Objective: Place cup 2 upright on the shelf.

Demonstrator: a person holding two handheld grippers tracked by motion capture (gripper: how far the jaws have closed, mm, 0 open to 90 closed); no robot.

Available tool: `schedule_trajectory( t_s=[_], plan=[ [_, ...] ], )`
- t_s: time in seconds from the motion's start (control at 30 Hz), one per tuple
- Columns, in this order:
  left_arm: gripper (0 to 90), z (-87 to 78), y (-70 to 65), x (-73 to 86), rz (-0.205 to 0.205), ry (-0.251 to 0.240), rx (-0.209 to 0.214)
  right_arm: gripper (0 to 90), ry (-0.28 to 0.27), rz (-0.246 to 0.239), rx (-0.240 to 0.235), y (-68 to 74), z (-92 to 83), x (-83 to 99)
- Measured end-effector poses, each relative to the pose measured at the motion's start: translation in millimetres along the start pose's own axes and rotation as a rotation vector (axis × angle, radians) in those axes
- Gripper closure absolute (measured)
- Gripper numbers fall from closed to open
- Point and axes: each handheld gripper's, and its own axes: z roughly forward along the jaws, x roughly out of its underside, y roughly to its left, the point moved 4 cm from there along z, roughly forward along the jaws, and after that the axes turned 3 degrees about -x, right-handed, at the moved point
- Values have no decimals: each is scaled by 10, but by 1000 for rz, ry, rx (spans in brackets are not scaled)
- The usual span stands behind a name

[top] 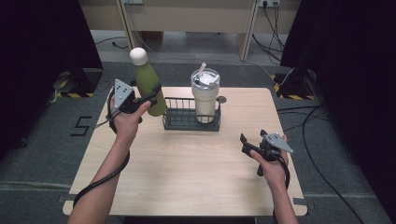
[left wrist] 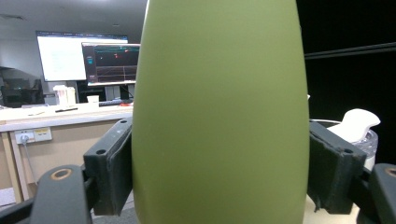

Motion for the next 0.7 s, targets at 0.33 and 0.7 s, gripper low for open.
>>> schedule_trajectory(
  t_s=[0.33,0.7],
  plan=[
    [214,41,-37,-34,-2,-6,6,150,3,2,-1,-3,1,4],
    [214,96,-89,-51,-5,-11,14,150,3,3,0,-8,0,5]
  ],
)
